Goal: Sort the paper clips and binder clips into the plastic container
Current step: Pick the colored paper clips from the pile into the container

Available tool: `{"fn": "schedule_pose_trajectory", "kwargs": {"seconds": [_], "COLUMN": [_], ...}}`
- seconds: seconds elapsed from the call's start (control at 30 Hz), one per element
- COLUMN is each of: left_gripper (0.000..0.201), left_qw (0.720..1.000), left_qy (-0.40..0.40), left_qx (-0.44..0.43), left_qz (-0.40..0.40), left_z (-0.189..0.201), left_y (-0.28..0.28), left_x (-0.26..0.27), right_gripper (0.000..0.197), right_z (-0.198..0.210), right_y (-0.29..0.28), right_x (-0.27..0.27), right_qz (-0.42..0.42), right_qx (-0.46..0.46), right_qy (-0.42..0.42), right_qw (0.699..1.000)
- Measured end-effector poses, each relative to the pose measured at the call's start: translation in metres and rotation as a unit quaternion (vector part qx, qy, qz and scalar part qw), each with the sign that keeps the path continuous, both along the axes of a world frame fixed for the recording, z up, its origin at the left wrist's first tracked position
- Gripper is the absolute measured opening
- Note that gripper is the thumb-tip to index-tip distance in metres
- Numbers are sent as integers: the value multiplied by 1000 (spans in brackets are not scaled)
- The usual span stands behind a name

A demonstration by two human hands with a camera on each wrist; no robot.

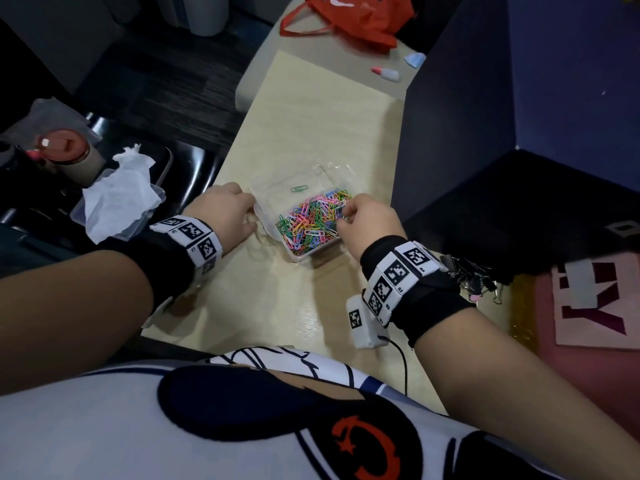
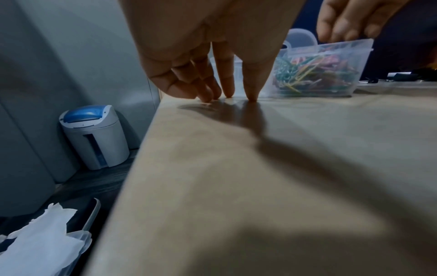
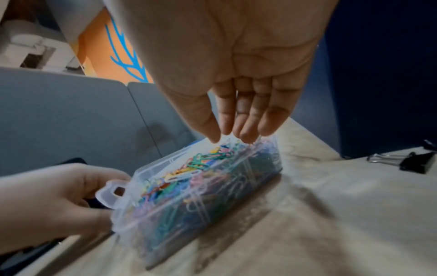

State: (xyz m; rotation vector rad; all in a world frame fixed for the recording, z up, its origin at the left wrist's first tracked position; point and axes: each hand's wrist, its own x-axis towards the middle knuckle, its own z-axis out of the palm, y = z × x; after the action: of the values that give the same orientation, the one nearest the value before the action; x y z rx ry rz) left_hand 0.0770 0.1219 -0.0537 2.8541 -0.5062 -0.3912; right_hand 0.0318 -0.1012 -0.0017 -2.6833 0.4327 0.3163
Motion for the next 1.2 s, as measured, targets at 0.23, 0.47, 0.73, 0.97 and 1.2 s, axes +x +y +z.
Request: {"fn": "schedule_pose_trajectory", "kwargs": {"seconds": [0.23, 0.47, 0.73, 0.97, 1.2], "left_gripper": [25, 31, 15, 15, 15], "left_qw": [1000, 987, 995, 992, 990], "left_qy": [20, 30, 83, 117, 135], "left_qx": [-16, -134, -44, -44, -1], "left_qz": [2, 83, -27, -35, -42], "left_z": [3, 20, 27, 29, 35], "left_y": [4, 4, -3, -8, -15], "left_x": [6, 27, 25, 25, 29], "right_gripper": [27, 17, 25, 18, 16], "right_z": [-8, 0, -4, -5, 2], "right_y": [7, 17, 45, 60, 56], "right_x": [4, 35, 73, 73, 68], "right_qz": [58, 80, 252, 326, 296], "right_qx": [-38, -42, -148, -240, -197], "right_qy": [53, 2, 126, 165, 159], "right_qw": [996, 996, 948, 899, 921]}}
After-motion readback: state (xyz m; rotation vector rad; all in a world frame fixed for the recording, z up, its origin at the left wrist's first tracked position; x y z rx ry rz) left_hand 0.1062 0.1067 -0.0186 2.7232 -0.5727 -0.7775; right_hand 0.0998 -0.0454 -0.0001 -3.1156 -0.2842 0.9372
